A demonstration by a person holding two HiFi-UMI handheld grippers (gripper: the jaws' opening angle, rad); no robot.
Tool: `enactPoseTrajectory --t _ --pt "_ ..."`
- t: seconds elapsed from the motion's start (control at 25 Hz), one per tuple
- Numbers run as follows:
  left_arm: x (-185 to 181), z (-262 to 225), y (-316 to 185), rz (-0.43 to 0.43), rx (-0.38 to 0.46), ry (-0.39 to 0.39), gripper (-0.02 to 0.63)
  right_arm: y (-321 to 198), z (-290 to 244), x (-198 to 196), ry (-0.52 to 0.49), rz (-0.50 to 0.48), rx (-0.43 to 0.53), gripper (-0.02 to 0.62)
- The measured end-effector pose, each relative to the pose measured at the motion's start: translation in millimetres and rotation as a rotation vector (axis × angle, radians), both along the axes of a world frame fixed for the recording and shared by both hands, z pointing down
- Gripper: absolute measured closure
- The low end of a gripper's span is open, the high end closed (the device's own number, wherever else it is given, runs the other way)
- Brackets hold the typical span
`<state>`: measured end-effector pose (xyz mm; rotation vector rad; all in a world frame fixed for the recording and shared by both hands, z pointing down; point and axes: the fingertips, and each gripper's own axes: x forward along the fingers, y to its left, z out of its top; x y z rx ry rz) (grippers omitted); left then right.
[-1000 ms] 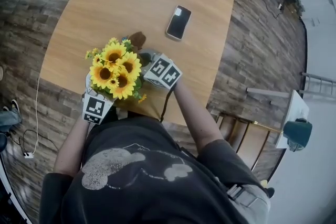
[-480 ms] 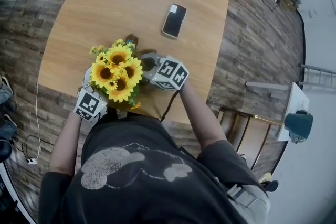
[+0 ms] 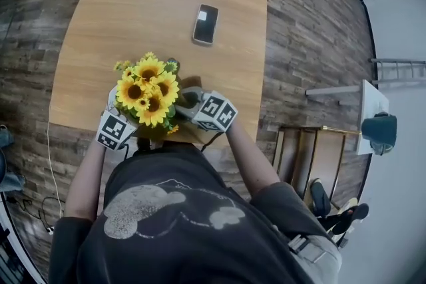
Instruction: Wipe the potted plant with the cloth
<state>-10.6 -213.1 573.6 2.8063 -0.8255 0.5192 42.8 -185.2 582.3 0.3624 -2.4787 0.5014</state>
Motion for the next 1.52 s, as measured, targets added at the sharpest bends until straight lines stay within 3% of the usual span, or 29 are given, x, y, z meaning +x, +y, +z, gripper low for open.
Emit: enactPoseTrajectory --t 0.24,0.44,0.6,0.76,0.96,1.2,1.52 --pt "3.0 1.4 -7.1 0.062 -0.003 0.015 0.005 25.5 -1.3 -0.5 0.03 0.145 -0.002 0.541" --pt "-0.4 6.6 -1.7 0.111 0.005 -0.017 -0.006 39.7 -1.3 6.8 0.07 0.307 0.035 0.54" --pt "-13.2 -1.9 6.1 0.055 -0.038 0.042 -0.009 48.8 -13.5 18.9 0.073 0.452 0.077 0.54" --pt "-30.3 -3.1 27.9 0.021 -0.061 0.045 -0.009 66.1 -22.9 29.5 0.031 0.558 0.091 0.54" --pt "-46.2 -9.1 48.8 -0.069 -0.07 0.075 -0.005 88.4 -32.6 38.6 -0.03 0.614 0.103 0.54" --pt "-39.2 -23.4 92.2 -0.148 -0.073 0.108 -0.001 124.8 -53.1 52.7 -0.093 0.617 0.148 0.54" --pt "-6.4 -64.0 191.6 -0.139 -0.049 0.184 0.078 219.1 -61.3 67.3 -0.144 0.624 0.17 0.54"
